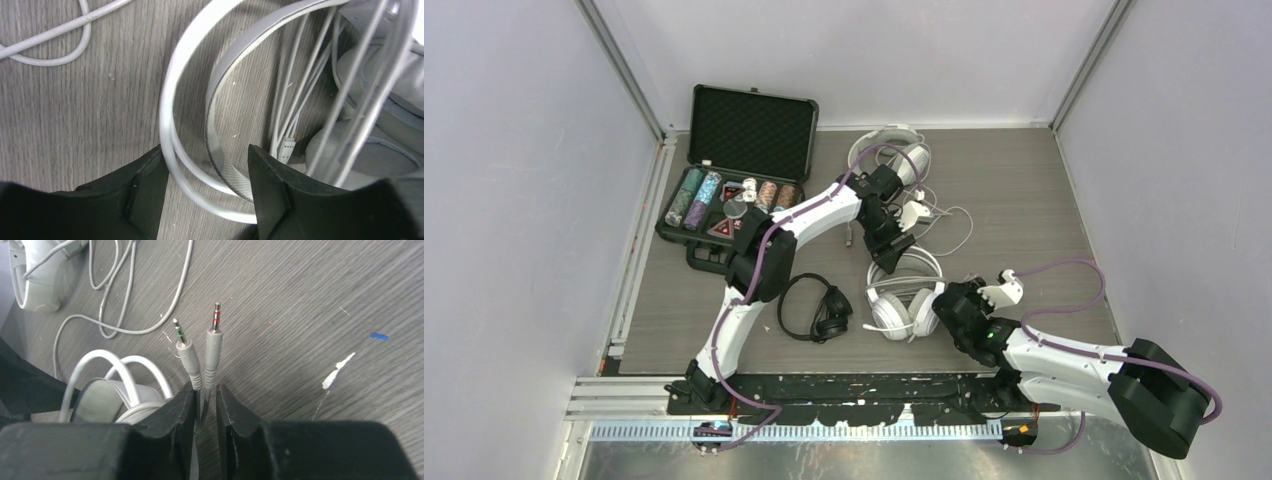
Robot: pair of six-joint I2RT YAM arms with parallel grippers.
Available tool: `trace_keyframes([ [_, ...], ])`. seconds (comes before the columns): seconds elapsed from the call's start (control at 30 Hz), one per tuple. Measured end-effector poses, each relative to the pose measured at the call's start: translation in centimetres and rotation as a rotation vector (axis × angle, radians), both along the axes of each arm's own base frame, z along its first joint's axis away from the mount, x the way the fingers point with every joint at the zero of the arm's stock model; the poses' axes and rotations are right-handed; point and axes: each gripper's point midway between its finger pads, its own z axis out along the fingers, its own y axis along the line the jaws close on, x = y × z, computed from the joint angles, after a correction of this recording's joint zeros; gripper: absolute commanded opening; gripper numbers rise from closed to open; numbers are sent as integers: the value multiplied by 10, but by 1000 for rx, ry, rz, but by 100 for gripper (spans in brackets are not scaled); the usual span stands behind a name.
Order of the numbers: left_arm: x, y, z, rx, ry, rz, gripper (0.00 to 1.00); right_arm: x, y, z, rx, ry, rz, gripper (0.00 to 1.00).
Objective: Wrap the headphones
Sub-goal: Place the headphones at the center of the board.
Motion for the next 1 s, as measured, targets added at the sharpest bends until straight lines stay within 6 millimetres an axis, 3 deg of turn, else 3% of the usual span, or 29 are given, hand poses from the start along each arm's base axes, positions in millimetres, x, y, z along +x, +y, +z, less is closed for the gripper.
trace_keyframes([
  [0.23,-1,-1,2,0,15,28,63,-3,-5,-2,-15,21,-13,28],
  [0.33,-1,-2,7,-6,22,42,64,-3,-5,3,-8,13,-17,36],
  [0.47,-1,-4,19,-24,20,64,65,-3,-9,13,1,-9,-31,38],
  [0.57,0,-6,33,-42,16,91,71,-3,-11,23,9,-22,-39,43],
  [0.7,8,-10,58,-79,-9,137,81,-4,-14,44,27,-36,-66,43],
  [0.8,12,-6,82,-103,-38,186,99,-3,-15,63,44,-51,-69,43],
  [1.0,27,34,166,-206,-187,358,100,2,-9,107,34,-114,-15,46],
])
